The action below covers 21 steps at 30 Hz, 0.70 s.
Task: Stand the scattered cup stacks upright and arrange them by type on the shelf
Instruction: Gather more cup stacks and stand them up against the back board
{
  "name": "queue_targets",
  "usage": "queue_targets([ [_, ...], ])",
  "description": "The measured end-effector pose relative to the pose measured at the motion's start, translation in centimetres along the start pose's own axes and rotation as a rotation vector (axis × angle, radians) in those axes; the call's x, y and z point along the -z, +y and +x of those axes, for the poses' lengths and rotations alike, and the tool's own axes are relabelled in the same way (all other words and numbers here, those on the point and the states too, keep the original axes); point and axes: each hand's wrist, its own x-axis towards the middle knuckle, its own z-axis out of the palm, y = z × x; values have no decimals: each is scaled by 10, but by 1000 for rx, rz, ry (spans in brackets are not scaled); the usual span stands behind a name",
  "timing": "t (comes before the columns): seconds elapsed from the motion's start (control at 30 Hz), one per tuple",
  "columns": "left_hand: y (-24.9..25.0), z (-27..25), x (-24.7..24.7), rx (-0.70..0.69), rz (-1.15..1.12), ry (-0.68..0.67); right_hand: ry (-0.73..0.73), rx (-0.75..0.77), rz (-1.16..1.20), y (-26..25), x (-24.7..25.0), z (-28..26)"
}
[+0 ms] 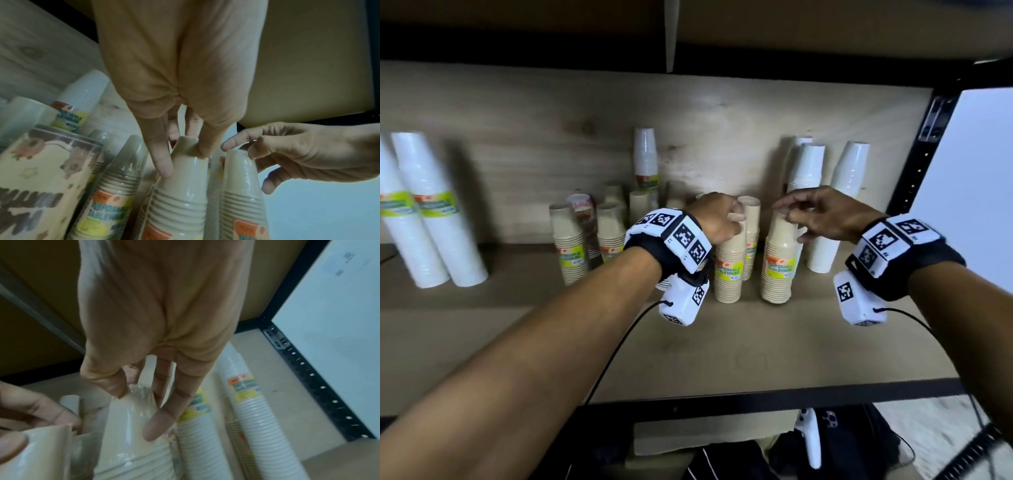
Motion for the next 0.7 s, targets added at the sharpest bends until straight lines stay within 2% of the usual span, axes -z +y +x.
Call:
queue_targets([
  [0.13,7,2,-3,-41,-24,35,29,-80,9,14,6,-5],
  [0.2,7,2,-4,-27,-14,11,34,-121,26,18,5,-6],
  [0.3,3,2,-9,-6,11,-25,-5,-111,2,19,4,-7],
  [0.47,6,8,-12,-28,-17,-2,-61,-122,-12,14,12,-6],
  [0.7,14,17,-29,-72,-71,-46,-69,-136,-122,24,23,-3],
])
